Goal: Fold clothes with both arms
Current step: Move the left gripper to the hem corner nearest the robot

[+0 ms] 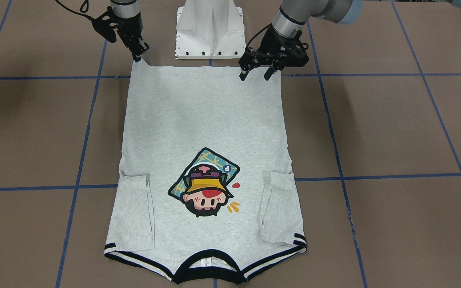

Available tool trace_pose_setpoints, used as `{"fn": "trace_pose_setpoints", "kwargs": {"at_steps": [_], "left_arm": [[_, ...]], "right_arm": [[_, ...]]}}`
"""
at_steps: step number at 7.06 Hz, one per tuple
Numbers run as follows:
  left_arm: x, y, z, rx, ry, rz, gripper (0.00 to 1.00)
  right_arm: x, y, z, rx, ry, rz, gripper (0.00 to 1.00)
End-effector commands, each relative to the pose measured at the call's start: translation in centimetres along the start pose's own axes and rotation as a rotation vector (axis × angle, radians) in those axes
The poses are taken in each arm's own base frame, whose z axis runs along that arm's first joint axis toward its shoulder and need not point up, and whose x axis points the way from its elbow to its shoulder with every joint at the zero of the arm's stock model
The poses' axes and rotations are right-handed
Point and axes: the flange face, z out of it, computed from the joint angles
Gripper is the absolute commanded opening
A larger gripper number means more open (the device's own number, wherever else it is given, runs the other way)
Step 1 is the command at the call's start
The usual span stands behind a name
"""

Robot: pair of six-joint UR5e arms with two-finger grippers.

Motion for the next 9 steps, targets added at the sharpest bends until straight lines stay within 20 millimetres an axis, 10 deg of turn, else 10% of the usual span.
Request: {"fn": "trace_pose_setpoints", "kwargs": {"at_steps": [1,3,9], "left_arm": [[-8.0,4.3,0.0,0.053,-0.14,-0.057,0.99],[-11.0,7.8,2.2,0.022,-0.216,-0.113,0.98],[-12.0,8.7,4.9,0.024,-0.256,-0.103,0.89]], "right_arm": [[0.3,0.0,0.6,0.003,0.016,-0.013,0.0],[0.2,0.2,0.5,-0.001,0.014,-0.049,0.0],[0.4,0.0,1.5,0.015,0.03,-0.054,0.0]]}}
